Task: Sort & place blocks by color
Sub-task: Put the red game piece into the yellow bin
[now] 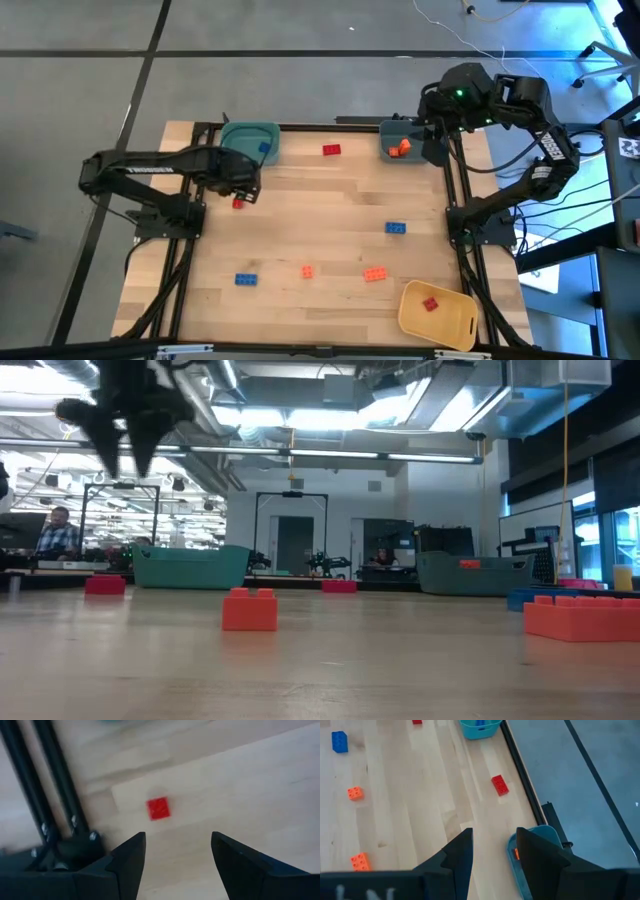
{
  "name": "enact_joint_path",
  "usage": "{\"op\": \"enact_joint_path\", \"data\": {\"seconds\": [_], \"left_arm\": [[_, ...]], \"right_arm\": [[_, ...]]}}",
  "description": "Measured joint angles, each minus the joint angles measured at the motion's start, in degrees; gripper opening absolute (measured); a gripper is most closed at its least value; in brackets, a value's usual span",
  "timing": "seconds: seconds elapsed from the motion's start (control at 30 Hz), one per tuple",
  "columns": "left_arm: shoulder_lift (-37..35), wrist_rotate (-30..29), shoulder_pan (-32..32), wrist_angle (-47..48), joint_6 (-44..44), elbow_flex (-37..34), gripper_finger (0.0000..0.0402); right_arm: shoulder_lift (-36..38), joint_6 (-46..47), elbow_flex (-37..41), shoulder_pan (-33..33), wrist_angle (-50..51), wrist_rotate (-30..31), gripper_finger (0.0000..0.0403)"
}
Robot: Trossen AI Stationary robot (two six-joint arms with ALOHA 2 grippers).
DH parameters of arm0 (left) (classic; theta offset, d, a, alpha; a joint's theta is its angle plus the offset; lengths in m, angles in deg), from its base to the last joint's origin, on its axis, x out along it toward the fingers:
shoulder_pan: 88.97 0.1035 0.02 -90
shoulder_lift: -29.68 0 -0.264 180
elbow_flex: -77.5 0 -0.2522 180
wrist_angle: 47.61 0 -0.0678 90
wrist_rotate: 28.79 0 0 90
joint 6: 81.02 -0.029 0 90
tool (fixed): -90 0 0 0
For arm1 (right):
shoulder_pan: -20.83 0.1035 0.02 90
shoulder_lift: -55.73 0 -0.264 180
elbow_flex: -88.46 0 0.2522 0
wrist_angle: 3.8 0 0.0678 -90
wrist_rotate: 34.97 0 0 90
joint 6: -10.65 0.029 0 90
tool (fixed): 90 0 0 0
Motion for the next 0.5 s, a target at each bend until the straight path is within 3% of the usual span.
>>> {"op": "enact_joint_path", "data": {"seconds": [0.2,0.37,0.5], "left_arm": [[-0.3,-1.0,-0.4,-2.5,3.7,-8.7,0.0218],[-0.2,-2.0,0.8,-15.0,3.4,-15.8,0.0218],[-0.2,-2.6,2.1,-19.5,3.6,-19.7,0.0218]], "right_arm": [[0.0,-1.4,0.0,0.0,-0.6,-2.9,0.0152],[0.0,-3.6,0.0,0.0,-3.0,-12.0,0.0152],[0.0,-3.6,0.0,0.0,-4.0,-13.0,0.0152]]}}
